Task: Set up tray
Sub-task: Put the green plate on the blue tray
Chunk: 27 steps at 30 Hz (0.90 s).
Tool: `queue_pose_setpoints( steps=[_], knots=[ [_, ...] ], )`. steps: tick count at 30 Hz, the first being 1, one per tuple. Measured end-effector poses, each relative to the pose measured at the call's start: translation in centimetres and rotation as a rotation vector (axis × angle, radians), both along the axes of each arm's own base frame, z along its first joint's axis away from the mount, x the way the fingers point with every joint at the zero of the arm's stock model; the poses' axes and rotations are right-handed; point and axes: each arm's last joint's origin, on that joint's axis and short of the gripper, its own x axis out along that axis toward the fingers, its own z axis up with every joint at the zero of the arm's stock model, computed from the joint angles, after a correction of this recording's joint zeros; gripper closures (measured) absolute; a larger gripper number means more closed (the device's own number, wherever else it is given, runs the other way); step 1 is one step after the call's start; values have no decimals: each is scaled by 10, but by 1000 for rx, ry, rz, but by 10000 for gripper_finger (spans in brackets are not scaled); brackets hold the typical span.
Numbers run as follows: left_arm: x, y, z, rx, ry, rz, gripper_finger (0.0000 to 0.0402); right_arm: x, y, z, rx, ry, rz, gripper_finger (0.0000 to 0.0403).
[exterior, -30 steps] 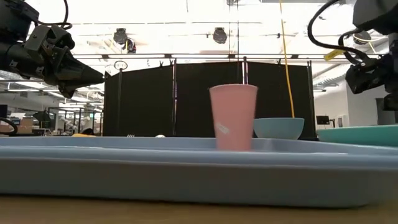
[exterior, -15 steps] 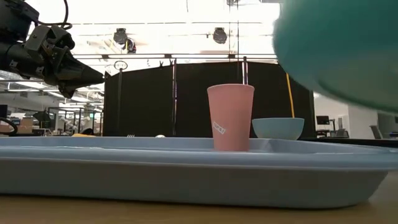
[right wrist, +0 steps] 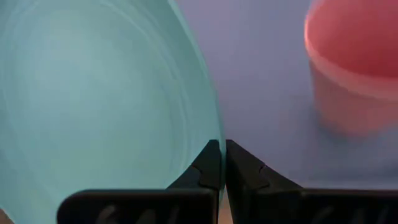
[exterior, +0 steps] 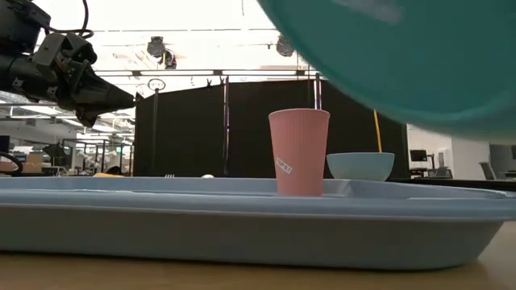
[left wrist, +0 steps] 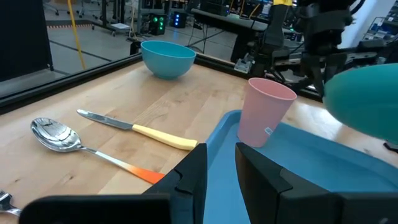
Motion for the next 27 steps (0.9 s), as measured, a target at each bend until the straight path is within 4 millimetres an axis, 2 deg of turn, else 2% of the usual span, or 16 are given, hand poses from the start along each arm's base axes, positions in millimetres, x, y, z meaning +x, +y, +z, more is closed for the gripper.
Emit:
queue_pose_setpoints(
  steps=[6,11,15,20,27],
  knots=[
    [0,0,0,0,0,0,314,40,-16,11,-121,-54,65,402],
    [0,0,0,0,1,0,314,64,-32,5,-173,-44,48,402],
    [0,0,0,0,0,0,314,82,-36,0,-183,-47,96,403],
    [0,0,0,-1,1,-5,314,94,-34,-9,-205,-44,146,403],
    [0,0,0,-1,2,-5,314,96,-35,-14,-215,-27,151,403]
  ],
)
